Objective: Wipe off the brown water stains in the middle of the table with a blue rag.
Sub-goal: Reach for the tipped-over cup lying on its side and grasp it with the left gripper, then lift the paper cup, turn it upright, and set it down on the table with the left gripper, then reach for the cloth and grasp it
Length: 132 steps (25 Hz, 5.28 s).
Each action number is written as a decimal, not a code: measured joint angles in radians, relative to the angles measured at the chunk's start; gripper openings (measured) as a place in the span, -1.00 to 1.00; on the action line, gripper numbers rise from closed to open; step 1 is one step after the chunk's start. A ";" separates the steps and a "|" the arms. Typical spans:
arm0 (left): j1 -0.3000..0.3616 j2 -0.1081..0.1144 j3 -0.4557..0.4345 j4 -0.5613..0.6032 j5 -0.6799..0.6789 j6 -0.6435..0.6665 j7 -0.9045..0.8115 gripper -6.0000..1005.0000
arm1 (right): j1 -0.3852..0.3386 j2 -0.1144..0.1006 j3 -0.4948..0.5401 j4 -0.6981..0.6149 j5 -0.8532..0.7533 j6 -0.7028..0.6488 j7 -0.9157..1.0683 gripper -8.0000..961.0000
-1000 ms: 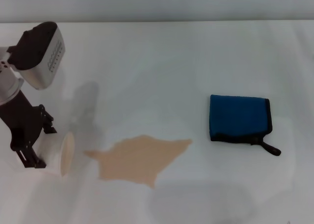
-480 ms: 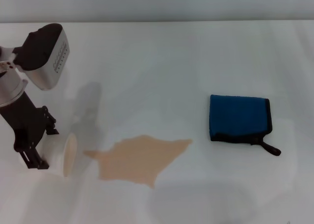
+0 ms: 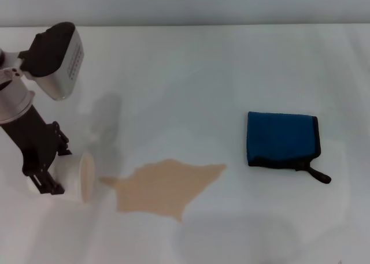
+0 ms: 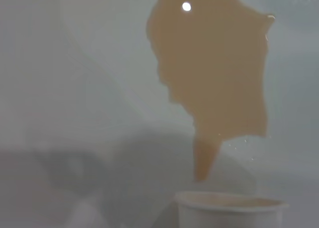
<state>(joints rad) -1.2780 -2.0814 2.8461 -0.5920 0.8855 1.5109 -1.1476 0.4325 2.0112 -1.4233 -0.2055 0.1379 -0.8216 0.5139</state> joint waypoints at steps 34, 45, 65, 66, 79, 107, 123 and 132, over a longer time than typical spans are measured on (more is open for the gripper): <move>0.257 0.006 0.000 -0.180 -1.044 -0.093 -0.146 0.46 | -0.001 0.001 -0.003 0.008 -0.010 0.001 -0.004 0.72; 0.557 0.005 -0.002 0.165 -1.602 -0.199 0.185 0.46 | -0.004 -0.001 0.000 0.009 -0.009 -0.001 -0.006 0.72; 0.790 -0.003 -0.004 0.708 -2.216 -0.474 0.828 0.46 | -0.012 -0.003 0.003 0.012 -0.002 0.003 -0.008 0.72; 0.791 -0.005 -0.004 0.719 -2.225 -0.505 0.830 0.46 | -0.012 -0.002 0.004 0.012 -0.002 0.003 -0.008 0.72; 0.779 -0.008 -0.004 0.757 -2.221 -0.590 0.882 0.47 | -0.016 0.000 0.004 0.012 -0.001 0.000 -0.008 0.72; 0.876 -0.004 -0.004 0.864 -2.217 -0.520 0.986 0.76 | -0.018 0.000 0.006 0.011 0.000 -0.001 0.000 0.71; 1.073 -0.003 -0.003 0.938 -2.175 -0.251 0.985 0.76 | -0.013 -0.004 0.006 0.001 -0.003 0.006 0.004 0.71; 1.155 0.001 -0.005 0.906 -2.222 -0.116 0.981 0.76 | -0.026 -0.065 -0.103 -0.126 -0.276 0.010 0.324 0.71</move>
<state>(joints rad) -0.1225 -2.0807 2.8407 0.3137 -1.3369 1.3951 -0.1666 0.4067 1.9465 -1.5264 -0.3317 -0.1378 -0.8113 0.8379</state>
